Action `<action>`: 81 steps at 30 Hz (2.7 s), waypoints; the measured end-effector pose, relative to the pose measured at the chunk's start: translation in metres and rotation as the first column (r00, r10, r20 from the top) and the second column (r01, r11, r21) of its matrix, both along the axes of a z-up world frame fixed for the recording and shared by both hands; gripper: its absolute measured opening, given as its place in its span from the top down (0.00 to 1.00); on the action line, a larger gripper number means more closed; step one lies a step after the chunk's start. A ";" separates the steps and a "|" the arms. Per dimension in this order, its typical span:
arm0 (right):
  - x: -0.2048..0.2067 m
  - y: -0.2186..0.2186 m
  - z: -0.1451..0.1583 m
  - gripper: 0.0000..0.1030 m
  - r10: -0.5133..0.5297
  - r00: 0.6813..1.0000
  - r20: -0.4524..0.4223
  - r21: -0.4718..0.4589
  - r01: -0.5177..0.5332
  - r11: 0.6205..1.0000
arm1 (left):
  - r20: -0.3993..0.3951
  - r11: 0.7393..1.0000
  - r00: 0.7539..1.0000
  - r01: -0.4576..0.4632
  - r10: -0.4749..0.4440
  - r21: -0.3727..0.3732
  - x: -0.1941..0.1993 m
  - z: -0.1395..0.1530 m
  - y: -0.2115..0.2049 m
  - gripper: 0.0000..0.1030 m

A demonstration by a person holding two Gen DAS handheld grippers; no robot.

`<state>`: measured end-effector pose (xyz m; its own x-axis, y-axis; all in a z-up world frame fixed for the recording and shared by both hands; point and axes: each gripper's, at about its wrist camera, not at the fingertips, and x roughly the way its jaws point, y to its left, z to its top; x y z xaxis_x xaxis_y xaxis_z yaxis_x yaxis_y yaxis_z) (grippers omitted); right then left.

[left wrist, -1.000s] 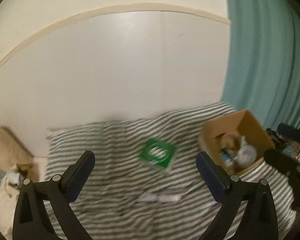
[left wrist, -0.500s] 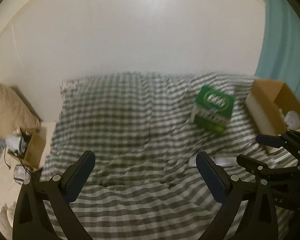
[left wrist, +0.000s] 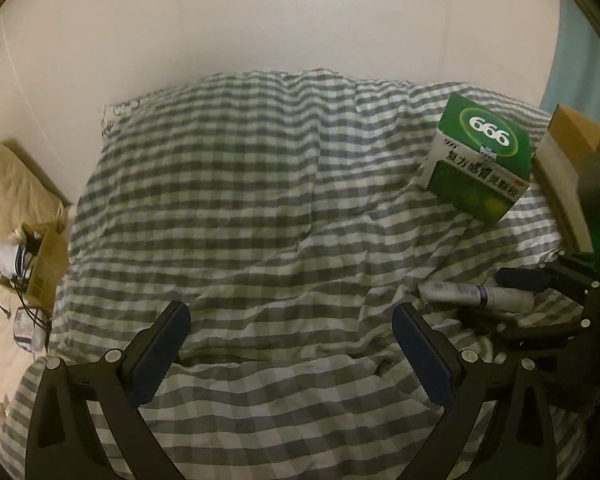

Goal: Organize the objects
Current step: 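Return to the sheet and grasp the white ointment tube with the right gripper, then grasp the green medicine box with the left gripper while the right holds the tube, then carry tube and medicine box into the cardboard box and open both grippers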

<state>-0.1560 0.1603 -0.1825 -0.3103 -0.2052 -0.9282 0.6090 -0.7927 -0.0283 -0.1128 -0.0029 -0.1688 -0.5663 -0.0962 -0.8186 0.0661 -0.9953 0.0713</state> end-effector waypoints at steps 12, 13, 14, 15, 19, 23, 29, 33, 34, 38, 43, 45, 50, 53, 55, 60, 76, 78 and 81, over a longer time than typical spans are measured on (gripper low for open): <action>0.033 0.032 0.054 0.81 -0.055 0.987 -0.148 -0.114 0.038 0.993 | -0.026 1.000 1.000 0.002 -0.003 -0.007 0.005 0.016 0.016 0.00; 0.034 0.035 0.061 0.81 -0.069 0.985 -0.156 -0.129 0.049 0.990 | -0.028 1.000 1.000 0.004 -0.004 -0.004 0.006 0.018 0.018 0.00; 0.034 0.038 0.066 0.81 -0.082 0.983 -0.162 -0.144 0.059 0.988 | -0.031 1.000 0.999 0.004 -0.004 -0.003 0.007 0.021 0.021 0.00; 0.037 0.046 0.076 0.81 -0.102 0.980 -0.172 -0.167 0.073 0.983 | -0.036 1.000 0.999 0.006 -0.006 0.000 0.008 0.024 0.024 0.00; 0.034 0.052 0.099 0.81 -0.146 0.964 -0.221 -0.181 0.106 0.978 | -0.057 1.000 0.998 0.021 -0.020 0.010 0.014 0.035 0.040 0.00; 0.031 0.075 0.128 0.81 -0.200 0.941 -0.272 -0.221 0.141 0.965 | -0.072 0.999 0.997 0.027 -0.024 0.031 0.018 0.047 0.061 0.00; 0.024 0.113 0.156 0.81 -0.296 0.893 -0.338 -0.277 0.206 0.939 | -0.101 0.997 0.995 0.022 -0.015 0.069 0.007 0.060 0.095 0.00; 0.016 0.135 0.160 0.81 -0.361 0.866 -0.347 -0.312 0.257 0.915 | -0.114 0.991 0.993 0.008 0.008 0.135 -0.010 0.062 0.119 0.00; 0.014 0.139 0.161 0.81 -0.371 0.858 -0.355 -0.309 0.267 0.913 | -0.119 0.989 0.993 0.004 0.014 0.150 -0.016 0.061 0.126 0.00; 0.006 0.155 0.158 0.81 -0.415 0.836 -0.359 -0.325 0.305 0.895 | -0.110 0.981 0.993 -0.030 0.052 0.192 -0.041 0.053 0.147 0.00; -0.010 0.172 0.151 0.81 -0.463 0.806 -0.368 -0.337 0.348 0.875 | -0.103 0.966 0.984 -0.116 0.143 0.232 -0.068 0.041 0.158 0.00; -0.017 0.174 0.148 0.81 -0.473 0.798 -0.375 -0.335 0.359 0.871 | -0.099 0.956 0.980 -0.145 0.175 0.255 -0.079 0.035 0.159 0.00; -0.028 0.171 0.134 0.81 -0.472 0.790 -0.391 -0.317 0.365 0.875 | -0.082 0.938 0.967 -0.212 0.243 0.276 -0.101 0.022 0.163 0.00; -0.031 0.171 0.125 0.81 -0.470 0.796 -0.382 -0.304 0.372 0.877 | -0.063 0.915 0.952 -0.269 0.301 0.299 -0.110 0.016 0.159 0.00; -0.032 0.173 0.121 0.81 -0.478 0.796 -0.371 -0.308 0.380 0.872 | -0.069 0.898 0.937 -0.303 0.341 0.318 -0.113 0.015 0.156 0.00; -0.031 0.178 0.118 0.81 -0.493 0.791 -0.361 -0.320 0.392 0.863 | -0.077 0.898 0.919 -0.355 0.386 0.260 -0.125 0.010 0.154 0.00; -0.007 0.173 0.133 0.81 -0.469 0.790 -0.394 -0.312 0.365 0.877 | -0.086 0.945 0.986 -0.110 0.143 0.308 -0.044 0.036 0.098 0.07; 0.003 0.168 0.140 0.81 -0.452 0.799 -0.397 -0.312 0.345 0.885 | -0.090 0.952 0.989 -0.084 0.115 0.295 -0.026 0.047 0.093 0.08; 0.018 0.158 0.154 0.81 -0.421 0.808 -0.413 -0.309 0.310 0.899 | -0.123 0.965 0.990 -0.036 0.070 0.258 0.000 0.072 0.097 0.08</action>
<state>-0.1383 0.3180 -0.0283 -0.7796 -0.1665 -0.6038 0.2317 -0.9723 -0.0310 -0.1126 0.0940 -0.0967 -0.6691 0.0731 -0.7395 0.1114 -0.9740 -0.1971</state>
